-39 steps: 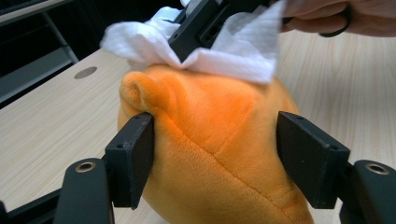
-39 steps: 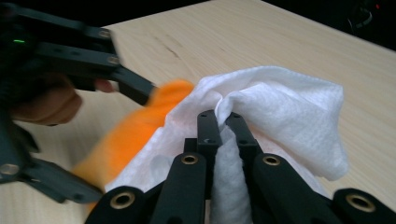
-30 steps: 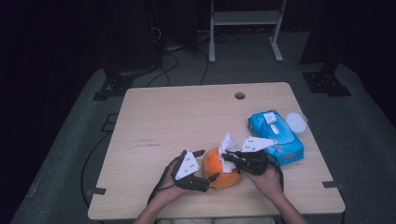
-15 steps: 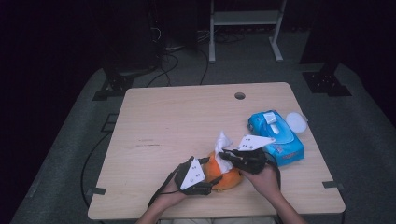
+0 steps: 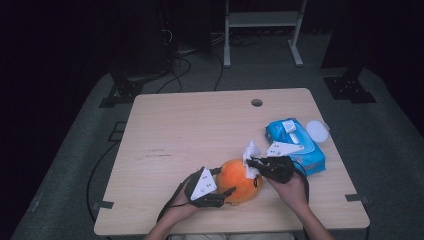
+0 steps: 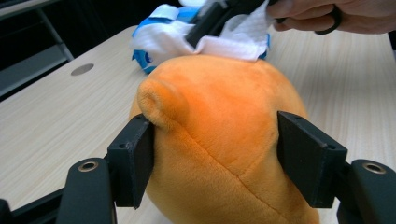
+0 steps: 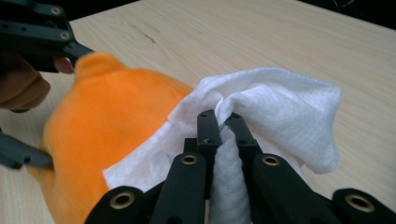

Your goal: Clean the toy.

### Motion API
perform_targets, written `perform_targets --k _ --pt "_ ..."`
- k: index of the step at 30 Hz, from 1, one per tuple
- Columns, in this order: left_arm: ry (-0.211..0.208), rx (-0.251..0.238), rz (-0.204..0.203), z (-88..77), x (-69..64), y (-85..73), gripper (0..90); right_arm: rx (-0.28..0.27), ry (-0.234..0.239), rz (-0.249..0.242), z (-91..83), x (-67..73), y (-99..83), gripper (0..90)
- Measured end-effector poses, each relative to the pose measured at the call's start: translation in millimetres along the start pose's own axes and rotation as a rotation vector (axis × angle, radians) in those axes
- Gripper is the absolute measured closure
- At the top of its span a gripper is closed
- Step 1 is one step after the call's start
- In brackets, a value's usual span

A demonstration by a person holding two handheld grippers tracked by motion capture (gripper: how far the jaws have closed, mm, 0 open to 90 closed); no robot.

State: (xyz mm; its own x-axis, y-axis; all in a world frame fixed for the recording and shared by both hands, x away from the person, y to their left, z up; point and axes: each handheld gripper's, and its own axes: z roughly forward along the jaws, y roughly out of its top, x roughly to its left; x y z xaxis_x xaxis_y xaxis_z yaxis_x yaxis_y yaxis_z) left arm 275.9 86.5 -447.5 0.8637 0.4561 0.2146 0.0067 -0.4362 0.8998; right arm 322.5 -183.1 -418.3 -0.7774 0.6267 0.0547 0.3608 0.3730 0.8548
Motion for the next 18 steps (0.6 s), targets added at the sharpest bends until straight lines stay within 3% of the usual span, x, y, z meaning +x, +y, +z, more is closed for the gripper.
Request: perform_targets --k 6,10,13,14,15,18 --pt "0.000 0.005 -0.020 -2.8 4.7 -3.1 30.1 0.001 0.000 0.002 -2.7 3.7 -0.8 85.6" --pt "0.017 -0.038 -0.042 -6.3 12.8 1.0 14.9 -0.020 0.018 -0.047 -1.7 15.4 4.5 85.6" --pt "0.014 -0.051 -0.043 -6.6 12.4 2.2 17.1 -0.034 0.033 -0.056 -0.6 17.7 5.2 85.5" --pt "0.001 -0.037 -0.021 -5.2 8.9 1.7 23.4 -0.033 0.029 -0.063 -0.3 18.0 5.4 85.5" --pt "0.007 -0.026 -0.016 -4.3 8.3 1.4 24.1 -0.030 0.026 -0.064 0.2 17.9 5.3 85.6" --pt "0.012 -0.008 -0.029 -3.5 9.0 1.0 29.0 -0.023 0.025 -0.049 1.0 15.1 3.7 85.6"
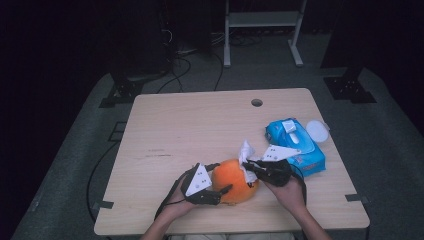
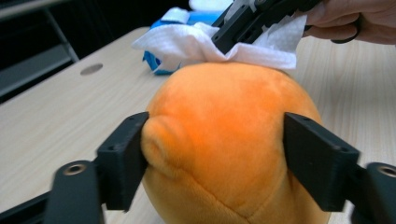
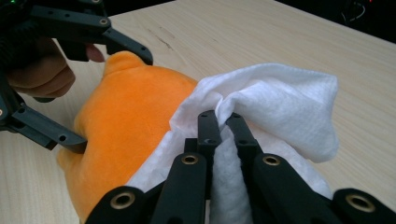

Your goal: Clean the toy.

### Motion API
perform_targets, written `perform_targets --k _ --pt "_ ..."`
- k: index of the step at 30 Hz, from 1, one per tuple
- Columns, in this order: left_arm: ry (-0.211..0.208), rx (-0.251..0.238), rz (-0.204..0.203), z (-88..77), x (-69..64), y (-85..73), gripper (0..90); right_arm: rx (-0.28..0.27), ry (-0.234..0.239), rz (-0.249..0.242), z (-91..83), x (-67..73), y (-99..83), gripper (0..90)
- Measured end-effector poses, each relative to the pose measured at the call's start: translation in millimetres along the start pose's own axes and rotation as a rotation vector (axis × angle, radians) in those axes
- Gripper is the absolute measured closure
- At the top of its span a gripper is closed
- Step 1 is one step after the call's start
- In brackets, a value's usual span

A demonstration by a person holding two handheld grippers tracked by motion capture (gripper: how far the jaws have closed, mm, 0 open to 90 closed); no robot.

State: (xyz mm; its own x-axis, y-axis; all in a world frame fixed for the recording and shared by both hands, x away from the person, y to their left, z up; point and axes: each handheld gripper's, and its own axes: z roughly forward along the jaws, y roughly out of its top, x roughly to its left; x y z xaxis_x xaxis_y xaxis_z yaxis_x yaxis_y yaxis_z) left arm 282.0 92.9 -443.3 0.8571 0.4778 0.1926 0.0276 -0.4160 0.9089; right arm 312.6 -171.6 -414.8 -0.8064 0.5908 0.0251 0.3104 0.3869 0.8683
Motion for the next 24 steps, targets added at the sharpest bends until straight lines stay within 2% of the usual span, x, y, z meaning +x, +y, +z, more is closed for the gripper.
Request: perform_targets --k 1,3,4,6,7,9,14,20,23,24 --pt "0.003 0.007 -0.011 -0.1 1.7 -1.8 30.2 0.012 -0.002 0.026 0.6 -5.8 -3.3 85.6" --pt "0.010 0.012 -0.016 -0.2 2.5 -3.0 31.1 0.016 -0.005 0.036 0.8 -8.1 -5.0 85.6" --pt "0.013 0.024 -0.026 -1.2 5.7 -6.2 31.6 0.034 -0.008 0.075 1.4 -16.0 -11.2 85.6" --pt "0.014 0.028 -0.035 -2.0 8.1 -7.9 31.7 0.039 -0.009 0.085 1.4 -18.2 -13.0 85.6" --pt "0.016 0.036 -0.056 -3.5 11.8 -11.1 31.8 0.043 -0.005 0.101 0.4 -19.8 -15.5 85.6" --pt "0.022 0.049 -0.065 -4.9 14.6 -13.1 31.8 0.033 0.002 0.093 -1.4 -16.5 -12.9 85.6" --pt "0.023 0.062 -0.093 -6.6 19.4 -16.1 31.9 0.014 0.019 0.026 -4.0 -2.4 -2.7 85.6" --pt "0.024 0.060 -0.106 -6.5 20.3 -17.1 32.1 0.047 0.018 0.080 -3.0 -15.6 -12.2 85.5" --pt "0.026 0.064 -0.109 -6.9 21.3 -17.5 32.1 0.055 0.008 0.066 -4.2 -13.4 -11.1 85.6" --pt "0.026 0.065 -0.121 -6.9 22.3 -18.2 32.1 0.039 0.014 0.042 -6.4 -7.0 -6.1 85.6"
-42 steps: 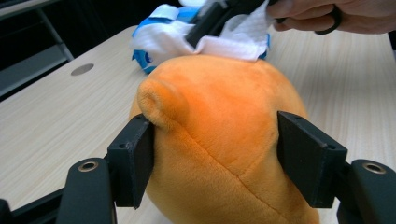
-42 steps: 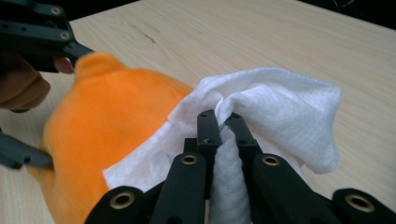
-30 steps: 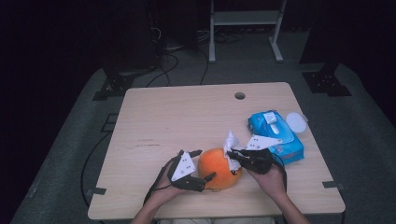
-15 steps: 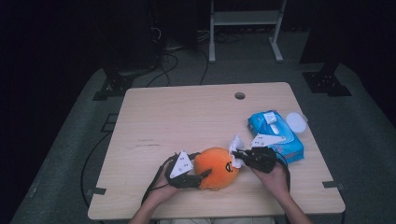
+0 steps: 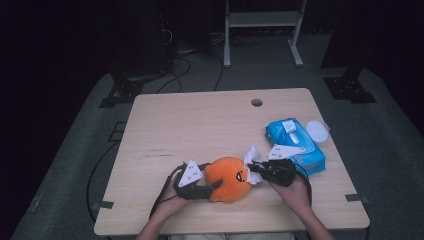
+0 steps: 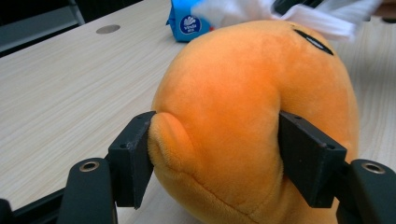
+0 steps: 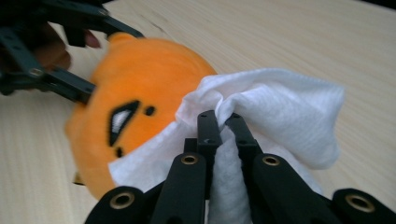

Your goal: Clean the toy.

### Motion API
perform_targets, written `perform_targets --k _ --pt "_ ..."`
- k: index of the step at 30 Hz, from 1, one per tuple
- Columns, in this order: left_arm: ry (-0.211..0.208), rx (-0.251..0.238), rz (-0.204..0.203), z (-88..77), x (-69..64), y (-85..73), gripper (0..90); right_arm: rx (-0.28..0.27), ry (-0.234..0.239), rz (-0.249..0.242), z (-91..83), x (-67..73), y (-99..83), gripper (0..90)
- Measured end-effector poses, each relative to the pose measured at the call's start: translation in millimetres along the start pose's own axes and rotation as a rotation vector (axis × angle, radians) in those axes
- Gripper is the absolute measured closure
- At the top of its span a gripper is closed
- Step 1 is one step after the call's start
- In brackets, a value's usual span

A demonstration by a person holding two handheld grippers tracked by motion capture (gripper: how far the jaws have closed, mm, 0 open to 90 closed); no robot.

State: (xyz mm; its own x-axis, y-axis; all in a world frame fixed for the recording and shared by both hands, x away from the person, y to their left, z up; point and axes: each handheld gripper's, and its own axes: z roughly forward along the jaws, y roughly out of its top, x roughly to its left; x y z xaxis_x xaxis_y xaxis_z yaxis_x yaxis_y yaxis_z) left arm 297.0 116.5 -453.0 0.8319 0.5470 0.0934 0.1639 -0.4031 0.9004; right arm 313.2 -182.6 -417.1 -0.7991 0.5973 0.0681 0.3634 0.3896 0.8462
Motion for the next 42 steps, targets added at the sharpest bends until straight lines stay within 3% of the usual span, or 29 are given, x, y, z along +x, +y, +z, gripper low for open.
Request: perform_targets --k 3,6,8,12,17,18,21,23,24,25,27,28,30,34,35,38,42 --pt "0.003 -0.002 -0.016 1.0 1.3 -0.2 32.0 -0.035 0.050 -0.041 -3.1 12.6 7.9 85.5" --pt "0.006 -0.002 -0.015 0.9 0.7 0.1 31.9 -0.019 0.037 -0.082 0.0 19.9 8.9 85.5" --pt "-0.003 -0.026 -0.016 0.4 -0.3 2.0 30.3 -0.010 0.033 -0.054 2.8 13.7 4.9 85.5" --pt "0.003 -0.104 0.030 -5.1 -3.2 10.7 21.4 0.002 0.000 -0.020 6.5 2.7 -1.9 85.5" --pt "-0.004 -0.072 0.040 1.4 -5.6 6.1 22.5 -0.006 -0.009 0.022 8.9 -7.8 -4.2 85.5" --pt "0.005 -0.074 0.034 2.6 -6.4 6.3 23.8 -0.009 -0.024 0.013 9.1 -5.1 -3.0 85.5" --pt "0.013 -0.076 0.044 5.9 -8.9 7.1 24.6 -0.024 -0.077 -0.080 9.4 14.5 5.1 85.6" --pt "0.014 -0.077 0.055 7.0 -11.0 8.3 24.6 -0.044 -0.039 -0.116 10.1 25.8 10.6 85.6" --pt "0.014 -0.077 0.055 7.0 -11.0 8.3 24.5 -0.044 -0.039 -0.116 10.1 25.8 10.6 85.6" --pt "0.016 -0.072 0.063 5.4 -10.3 9.0 24.0 -0.031 -0.049 -0.157 13.6 33.2 13.9 85.6" --pt "0.013 -0.079 0.054 4.3 -9.1 9.0 19.7 -0.029 -0.047 -0.151 14.5 31.9 13.4 85.6" --pt "0.012 -0.092 0.042 1.5 -6.7 9.2 17.3 -0.031 -0.025 -0.093 15.7 20.3 9.7 85.5" --pt "0.007 -0.099 0.037 0.8 -6.6 9.5 14.5 -0.035 -0.032 -0.064 15.3 12.1 7.0 85.5" --pt "-0.024 -0.087 0.054 1.9 -10.6 9.3 16.9 -0.039 -0.028 -0.027 13.9 3.9 4.8 85.5" --pt "-0.024 -0.069 0.074 5.7 -13.8 9.2 18.5 -0.041 -0.028 -0.026 14.2 5.2 5.4 85.5" --pt "-0.026 -0.072 0.076 8.2 -15.2 8.4 21.0 -0.052 -0.048 -0.077 13.5 18.2 10.2 85.5" --pt "-0.024 -0.074 0.088 9.5 -18.8 9.7 21.4 -0.073 0.003 -0.121 17.1 37.5 17.5 85.5"
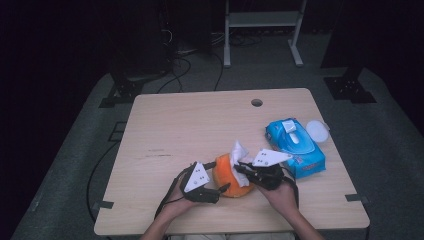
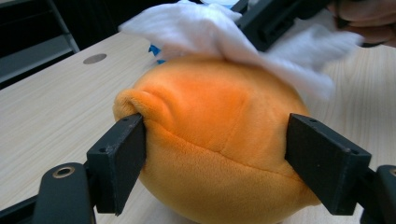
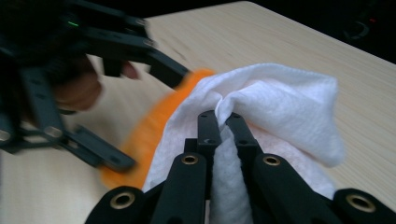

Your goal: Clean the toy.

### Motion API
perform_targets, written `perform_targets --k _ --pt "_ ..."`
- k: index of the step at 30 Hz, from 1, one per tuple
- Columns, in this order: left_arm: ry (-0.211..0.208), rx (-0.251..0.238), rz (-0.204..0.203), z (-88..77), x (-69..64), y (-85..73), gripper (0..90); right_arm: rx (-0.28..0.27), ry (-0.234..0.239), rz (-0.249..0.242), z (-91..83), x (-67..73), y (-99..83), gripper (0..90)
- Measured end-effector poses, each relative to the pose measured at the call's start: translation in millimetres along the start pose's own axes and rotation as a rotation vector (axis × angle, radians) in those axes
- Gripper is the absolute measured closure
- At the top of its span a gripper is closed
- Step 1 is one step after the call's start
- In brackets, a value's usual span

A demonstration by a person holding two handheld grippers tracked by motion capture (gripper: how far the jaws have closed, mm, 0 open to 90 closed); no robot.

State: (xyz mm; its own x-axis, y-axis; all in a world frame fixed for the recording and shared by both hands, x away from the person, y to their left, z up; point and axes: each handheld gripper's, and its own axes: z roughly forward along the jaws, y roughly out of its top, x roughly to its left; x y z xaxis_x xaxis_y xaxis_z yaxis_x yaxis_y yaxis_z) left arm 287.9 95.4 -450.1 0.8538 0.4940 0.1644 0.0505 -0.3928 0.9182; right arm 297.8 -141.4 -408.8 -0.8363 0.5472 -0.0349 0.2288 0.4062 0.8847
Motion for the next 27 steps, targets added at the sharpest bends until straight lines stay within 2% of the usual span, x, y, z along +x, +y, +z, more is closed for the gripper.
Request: perform_targets --k 3,5,8,11,12,15,17,20,21,23,27 --pt "0.004 0.009 0.007 -1.1 0.8 -0.7 21.0 0.020 -0.002 -0.056 6.0 9.9 3.9 85.4" --pt "0.012 -0.001 -0.011 -1.9 2.6 -0.5 18.3 0.019 0.008 -0.032 6.1 4.6 2.4 85.4" --pt "0.013 -0.007 -0.059 -1.7 4.2 0.5 11.8 0.017 0.007 0.002 3.9 -5.5 -2.5 85.5" --pt "-0.004 0.002 -0.058 1.6 2.2 0.7 16.2 0.012 0.009 0.020 2.9 -8.8 -4.4 85.5" --pt "-0.005 0.000 -0.061 2.6 0.9 0.3 17.7 0.014 0.005 0.012 3.0 -7.7 -3.7 85.4" --pt "-0.014 0.008 -0.044 2.7 -0.5 0.4 20.2 0.007 -0.001 -0.012 3.2 1.7 0.0 85.4" --pt "-0.031 0.006 -0.020 2.9 -3.4 1.4 21.0 -0.004 0.025 -0.032 4.5 9.4 2.9 85.4" --pt "-0.031 0.018 0.017 4.0 -8.4 2.2 21.0 0.008 0.062 -0.060 11.1 19.9 6.1 85.3" --pt "-0.027 0.021 0.022 4.1 -8.7 1.9 21.1 0.018 0.059 -0.071 13.1 21.9 6.7 85.3" --pt "-0.029 0.017 0.011 3.8 -7.4 1.3 21.4 0.019 0.046 -0.079 13.5 19.2 6.7 85.4" --pt "-0.029 0.017 0.011 4.3 -7.8 0.6 21.7 0.004 0.003 -0.033 5.2 1.8 3.5 85.4"
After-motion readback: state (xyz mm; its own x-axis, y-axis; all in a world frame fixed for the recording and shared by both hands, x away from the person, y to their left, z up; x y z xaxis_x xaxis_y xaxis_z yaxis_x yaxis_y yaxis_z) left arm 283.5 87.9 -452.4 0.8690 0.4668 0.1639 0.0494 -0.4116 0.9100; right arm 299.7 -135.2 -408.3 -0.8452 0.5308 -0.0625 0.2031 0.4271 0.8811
